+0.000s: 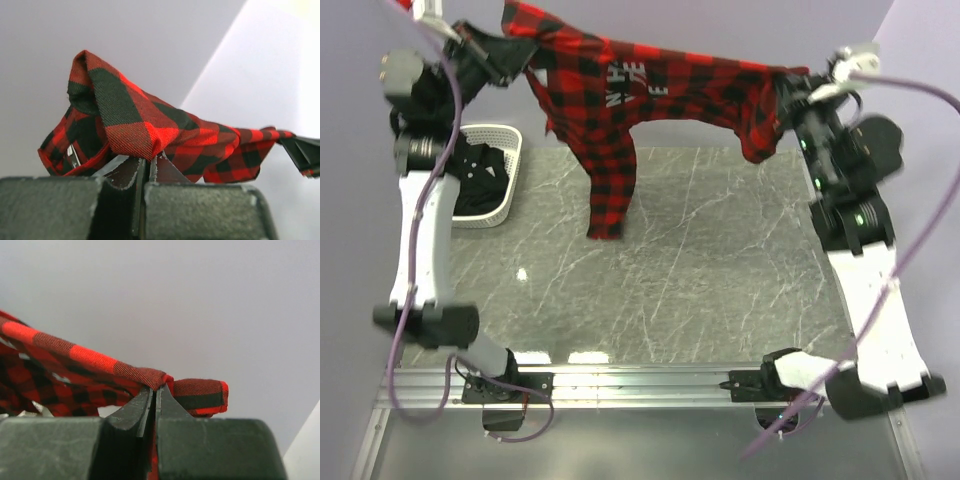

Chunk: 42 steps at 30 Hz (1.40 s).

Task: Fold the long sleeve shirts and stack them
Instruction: Flatten the shirt out

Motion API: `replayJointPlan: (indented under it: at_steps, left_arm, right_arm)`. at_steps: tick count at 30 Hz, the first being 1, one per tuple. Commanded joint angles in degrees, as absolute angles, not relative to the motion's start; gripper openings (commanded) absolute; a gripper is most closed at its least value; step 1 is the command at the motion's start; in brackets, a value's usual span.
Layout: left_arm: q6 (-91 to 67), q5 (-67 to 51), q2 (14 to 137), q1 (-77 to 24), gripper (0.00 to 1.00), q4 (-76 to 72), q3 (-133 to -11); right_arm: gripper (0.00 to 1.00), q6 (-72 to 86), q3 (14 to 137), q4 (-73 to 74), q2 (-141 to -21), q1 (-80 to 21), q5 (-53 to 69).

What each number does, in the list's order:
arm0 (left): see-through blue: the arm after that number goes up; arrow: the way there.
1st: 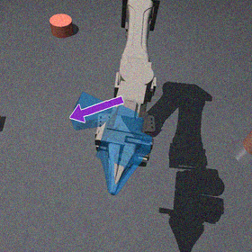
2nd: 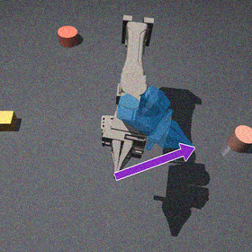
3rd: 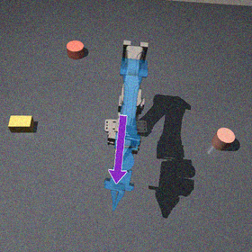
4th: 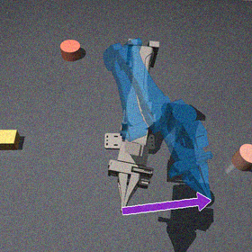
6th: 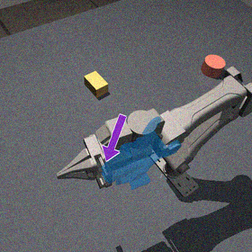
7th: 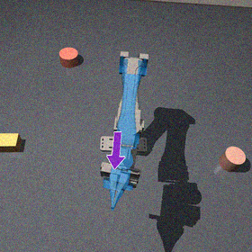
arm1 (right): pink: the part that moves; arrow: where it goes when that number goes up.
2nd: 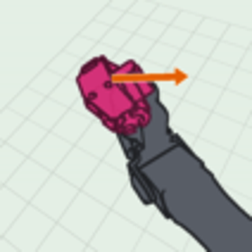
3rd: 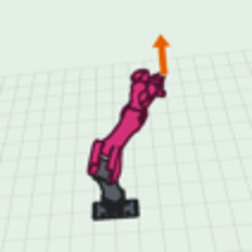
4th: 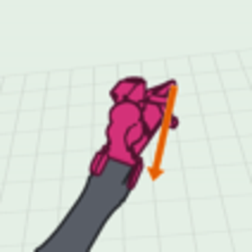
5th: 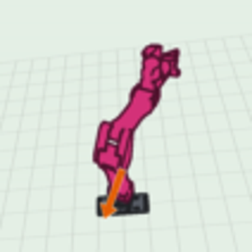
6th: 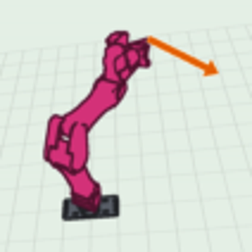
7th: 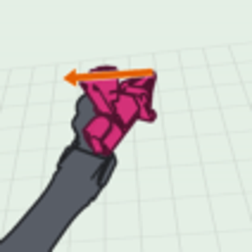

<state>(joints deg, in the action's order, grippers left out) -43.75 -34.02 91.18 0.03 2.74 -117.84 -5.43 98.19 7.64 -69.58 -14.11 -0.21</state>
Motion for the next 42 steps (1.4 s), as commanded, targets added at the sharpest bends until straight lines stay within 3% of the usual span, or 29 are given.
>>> replayJointPlan:
  at_steps: [1, 4, 7, 11, 17, 23, 24, 25, 26, 29, 30, 33, 36, 38, 42]
  left_arm:
    - [-41.93, -25.75, 83.6, 4.83, 0.0, -0.36, -104.83]
    - [-41.31, -24.44, 75.61, 4.83, 0.0, -0.17, -91.47]
    - [-38.69, -20.85, 65.87, 4.83, 0.0, 12.58, -78.47]
    - [-35.34, -13.81, 58.81, 4.83, 0.0, 23.36, -65.69]
    - [-33.49, -12.48, 51.42, 4.83, 0.01, 30.93, -55.84]
    - [-34.1, -9.15, 43.08, 4.83, 0.13, 37.86, -46.16]
    - [-34.71, -8.36, 42.11, 4.92, 0.14, 39.1, -45.88]
    - [-34.8, -7.74, 40.19, 4.92, 0.19, 40.33, -45.79]
    - [-34.98, -6.78, 39.12, 4.83, 0.26, 41.39, -46.05]
    - [-34.89, -5.19, 36.21, 4.83, 0.6, 45.6, -49.37]
    - [-34.46, -4.05, 36.04, 4.83, 0.63, 47.36, -50.7]
    - [-33.32, -2.03, 36.3, 4.83, 0.76, 48.07, -54.92]
    - [-32.17, -0.18, 37.26, 4.83, 0.9, 47.46, -58.0]
    - [-31.73, -0.35, 38.23, 4.83, 0.95, 45.19, -58.45]
    - [-33.39, -7.72, 44.09, 4.83, 0.95, 37.9, -54.77]
  right_arm:
    - [0.0, -6.69, 89.61, 2.19, -61.02, -11.6, -9.67]
    - [0.0, -3.35, 79.04, 3.6, -55.75, -11.51, -7.48]
    - [0.0, 4.09, 64.93, 7.63, -50.91, -11.69, -5.1]
    - [0.0, 10.71, 56.53, 11.24, -46.86, -13.0, -6.31]
    - [0.0, 17.04, 48.62, 17.13, -44.04, -15.55, 1.3]
    - [0.02, 23.63, 38.24, 28.2, -37.11, -16.96, 8.95]
    - [0.05, 25.3, 37.19, 29.87, -35.78, -16.88, 10.36]
    - [0.17, 26.01, 35.44, 32.75, -34.47, -16.88, 13.76]
    - [0.25, 26.62, 34.99, 34.0, -32.36, -17.05, 16.32]
    - [0.55, 28.56, 36.82, 37.96, -31.2, -17.14, 25.8]
    - [0.59, 28.56, 37.52, 38.84, -31.38, -17.14, 26.97]
    - [0.7, 26.73, 40.6, 41.13, -33.13, -17.23, 27.43]
    - [0.78, 26.54, 42.45, 41.22, -35.59, -17.05, 19.04]
    - [0.8, 26.8, 43.5, 40.08, -39.0, -16.96, 14.0]
    - [0.86, 30.66, 44.82, 35.78, -47.09, -15.91, 4.58]
